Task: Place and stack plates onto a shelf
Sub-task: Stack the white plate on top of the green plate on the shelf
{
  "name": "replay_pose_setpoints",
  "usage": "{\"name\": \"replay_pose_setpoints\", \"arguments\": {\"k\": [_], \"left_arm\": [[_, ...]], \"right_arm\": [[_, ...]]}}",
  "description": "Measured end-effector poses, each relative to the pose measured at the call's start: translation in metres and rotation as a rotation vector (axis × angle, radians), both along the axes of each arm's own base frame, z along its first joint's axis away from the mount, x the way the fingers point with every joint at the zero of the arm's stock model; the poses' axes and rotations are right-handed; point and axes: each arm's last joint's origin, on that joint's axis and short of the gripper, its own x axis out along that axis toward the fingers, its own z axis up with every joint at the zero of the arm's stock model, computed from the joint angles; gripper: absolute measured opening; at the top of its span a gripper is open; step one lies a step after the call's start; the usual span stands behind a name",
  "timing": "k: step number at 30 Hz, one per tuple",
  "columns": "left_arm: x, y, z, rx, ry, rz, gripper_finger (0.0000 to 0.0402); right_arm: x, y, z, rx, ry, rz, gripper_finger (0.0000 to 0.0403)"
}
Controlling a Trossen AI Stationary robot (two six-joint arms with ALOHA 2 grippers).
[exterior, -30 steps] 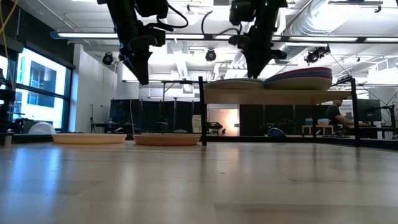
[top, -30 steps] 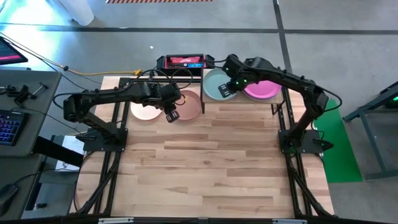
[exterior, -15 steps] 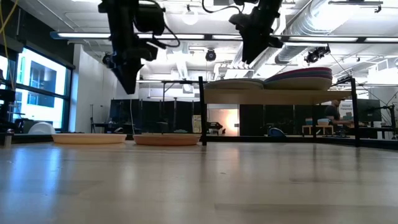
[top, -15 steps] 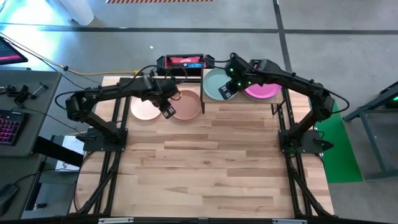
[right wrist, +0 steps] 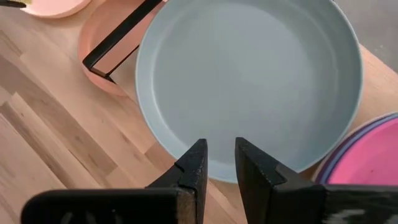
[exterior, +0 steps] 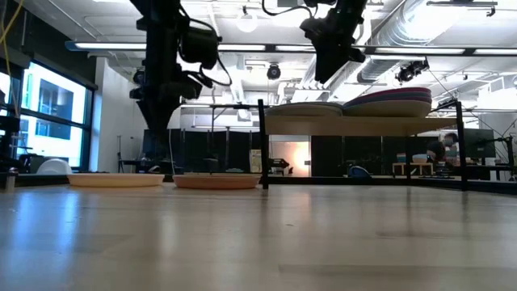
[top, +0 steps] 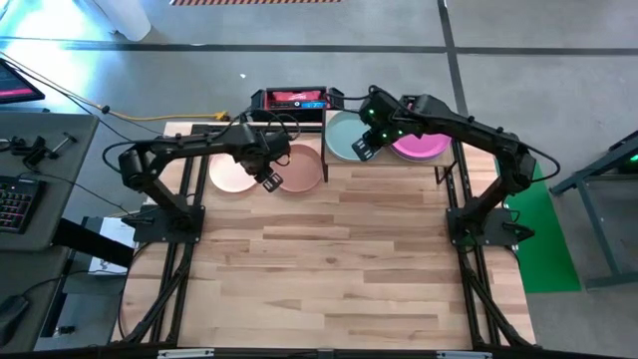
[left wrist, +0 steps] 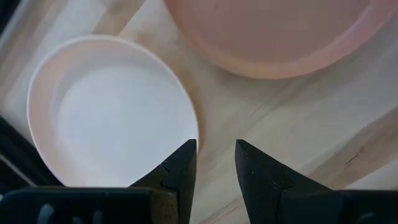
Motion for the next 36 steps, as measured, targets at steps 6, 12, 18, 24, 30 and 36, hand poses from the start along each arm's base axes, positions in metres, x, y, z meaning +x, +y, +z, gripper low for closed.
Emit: {"name": "replay_pose_setpoints", "arguments": {"k": [6,12,18,24,30,36], "left_arm": [[0.004,0.002,-0.018,-0.034,0.091,0.012,0.0101],[0.008,0.004,-0.033,-0.054,0.135,0.034,0.0101],[-0.012,-0.006,-0.059,-0.097,0.218,0.072,0.0101],[-0.015,-0.007,-0.066,-0.085,0.215,0.078,0.0101],[-0.015,-0.007,-0.068,-0.087,0.203,0.069,0.0101],[-0.021,-0.010,-0.082,-0.091,0.206,0.055,0.0101]], "right_arm": [[0.000,0.000,0.000,-0.009,0.010,0.028,0.0059],[0.000,0.000,0.000,-0.017,0.016,0.048,0.0059],[0.000,0.000,0.000,-0.019,0.018,0.051,0.0059],[0.000,0.000,0.000,-0.031,0.015,0.046,0.0059],[0.000,0.000,0.000,-0.028,0.012,0.038,0.0059],[0.000,0.000,0.000,-0.027,0.012,0.035,0.0059]]}}
